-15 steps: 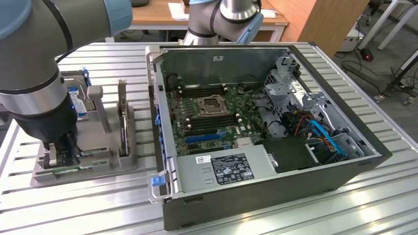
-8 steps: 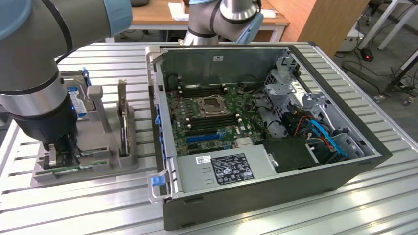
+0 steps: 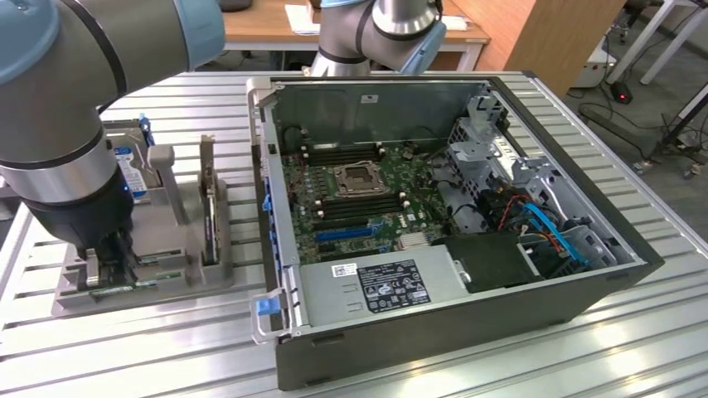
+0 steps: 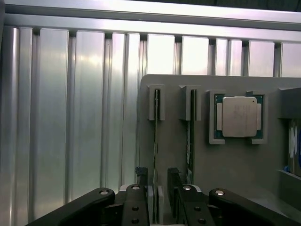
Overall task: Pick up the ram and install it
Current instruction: 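Pick up the ram and move it above insertion slot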
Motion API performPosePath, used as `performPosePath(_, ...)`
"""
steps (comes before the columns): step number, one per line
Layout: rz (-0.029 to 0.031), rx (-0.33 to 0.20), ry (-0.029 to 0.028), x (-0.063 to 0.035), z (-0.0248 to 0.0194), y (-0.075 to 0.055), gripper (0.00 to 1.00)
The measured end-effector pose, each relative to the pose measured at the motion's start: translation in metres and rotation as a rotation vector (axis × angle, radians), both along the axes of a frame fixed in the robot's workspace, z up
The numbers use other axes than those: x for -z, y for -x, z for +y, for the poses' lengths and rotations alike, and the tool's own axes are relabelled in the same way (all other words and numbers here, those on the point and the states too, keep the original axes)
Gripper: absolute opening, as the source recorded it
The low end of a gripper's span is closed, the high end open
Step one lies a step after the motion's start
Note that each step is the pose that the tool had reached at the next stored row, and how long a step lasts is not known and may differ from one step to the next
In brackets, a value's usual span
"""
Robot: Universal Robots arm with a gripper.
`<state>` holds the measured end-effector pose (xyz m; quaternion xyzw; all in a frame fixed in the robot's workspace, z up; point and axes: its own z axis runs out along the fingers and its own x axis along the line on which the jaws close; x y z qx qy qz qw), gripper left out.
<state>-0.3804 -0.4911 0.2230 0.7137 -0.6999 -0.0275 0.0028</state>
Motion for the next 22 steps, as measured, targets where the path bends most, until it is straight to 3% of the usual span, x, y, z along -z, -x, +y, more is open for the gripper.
performPosePath(22, 0.0, 0.0, 0.0, 0.0161, 0.0, 0.0, 0.3)
